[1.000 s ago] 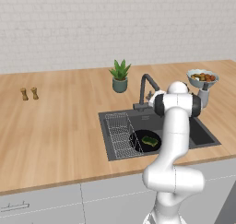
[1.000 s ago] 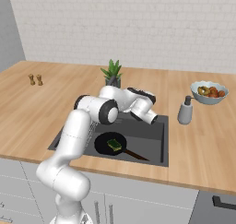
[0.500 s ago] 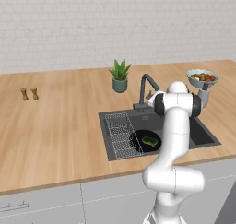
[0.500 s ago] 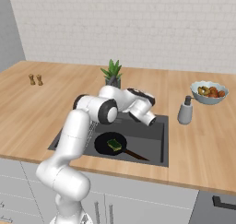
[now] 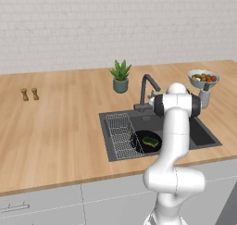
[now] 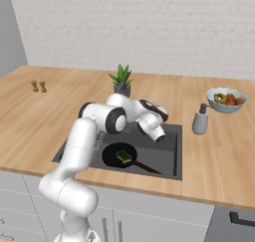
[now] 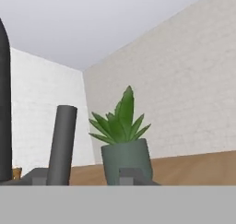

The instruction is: Pick the pan and sponge and place them into the sink. Then turn on the water.

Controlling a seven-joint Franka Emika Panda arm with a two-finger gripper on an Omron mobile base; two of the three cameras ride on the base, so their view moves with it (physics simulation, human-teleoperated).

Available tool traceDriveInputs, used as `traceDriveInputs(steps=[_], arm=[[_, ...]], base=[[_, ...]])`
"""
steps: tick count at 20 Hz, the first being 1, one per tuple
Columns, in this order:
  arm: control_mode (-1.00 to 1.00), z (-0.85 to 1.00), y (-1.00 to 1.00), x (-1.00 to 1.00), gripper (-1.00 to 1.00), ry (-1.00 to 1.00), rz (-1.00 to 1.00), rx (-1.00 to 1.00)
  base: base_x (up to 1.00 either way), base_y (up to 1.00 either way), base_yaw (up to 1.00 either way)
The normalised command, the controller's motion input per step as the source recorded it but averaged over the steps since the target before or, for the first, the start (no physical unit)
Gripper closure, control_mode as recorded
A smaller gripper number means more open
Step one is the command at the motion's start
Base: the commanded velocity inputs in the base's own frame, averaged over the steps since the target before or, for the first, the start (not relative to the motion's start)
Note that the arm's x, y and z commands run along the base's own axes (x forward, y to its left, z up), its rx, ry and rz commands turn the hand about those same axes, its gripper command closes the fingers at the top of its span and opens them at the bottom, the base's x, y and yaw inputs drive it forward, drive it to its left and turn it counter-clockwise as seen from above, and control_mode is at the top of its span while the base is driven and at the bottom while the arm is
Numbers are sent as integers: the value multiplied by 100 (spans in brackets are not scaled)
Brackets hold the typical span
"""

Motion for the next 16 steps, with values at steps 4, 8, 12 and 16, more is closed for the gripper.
traceDriveInputs(steps=[4, 8, 12, 16], arm=[[-100, -24, -81, 23, 100, 16, -36, 3], [-100, -26, -92, 24, 100, 21, -35, 3], [-100, 18, -94, -14, 100, 15, -26, 13], [-100, 100, -79, -73, 100, 0, -2, 18]], base=[[0, 0, 0], [0, 0, 0], [0, 0, 0], [0, 0, 0]])
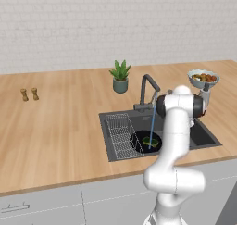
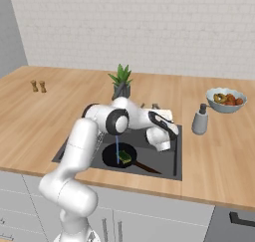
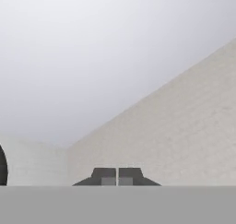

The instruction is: Pick the pan and sponge and place them into the sink. Then turn on the water.

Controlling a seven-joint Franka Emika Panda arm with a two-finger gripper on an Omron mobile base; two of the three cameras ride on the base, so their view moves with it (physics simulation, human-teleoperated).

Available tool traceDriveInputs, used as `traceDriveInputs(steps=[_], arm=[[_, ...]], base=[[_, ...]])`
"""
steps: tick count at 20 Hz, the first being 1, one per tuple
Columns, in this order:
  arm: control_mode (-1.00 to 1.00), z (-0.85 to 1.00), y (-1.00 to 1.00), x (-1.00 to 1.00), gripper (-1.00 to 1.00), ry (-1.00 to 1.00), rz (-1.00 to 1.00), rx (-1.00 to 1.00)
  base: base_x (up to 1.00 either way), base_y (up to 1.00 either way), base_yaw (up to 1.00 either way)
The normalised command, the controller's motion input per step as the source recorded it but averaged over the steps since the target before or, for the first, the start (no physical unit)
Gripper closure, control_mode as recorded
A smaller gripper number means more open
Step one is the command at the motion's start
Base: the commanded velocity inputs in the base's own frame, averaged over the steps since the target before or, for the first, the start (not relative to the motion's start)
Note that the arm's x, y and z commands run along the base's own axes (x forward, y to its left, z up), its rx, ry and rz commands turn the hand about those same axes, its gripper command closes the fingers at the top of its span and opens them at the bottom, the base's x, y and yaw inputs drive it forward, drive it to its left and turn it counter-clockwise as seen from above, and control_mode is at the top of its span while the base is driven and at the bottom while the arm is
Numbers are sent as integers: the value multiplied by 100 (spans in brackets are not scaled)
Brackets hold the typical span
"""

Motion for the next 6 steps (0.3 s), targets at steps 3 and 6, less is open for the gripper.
traceDriveInputs(steps=[3, 6], arm=[[-100, 100, -61, -95, 100, 0, -1, 9], [-100, 99, -38, -100, 100, -8, -7, 2]], base=[[0, 0, 0], [0, 0, 0]])
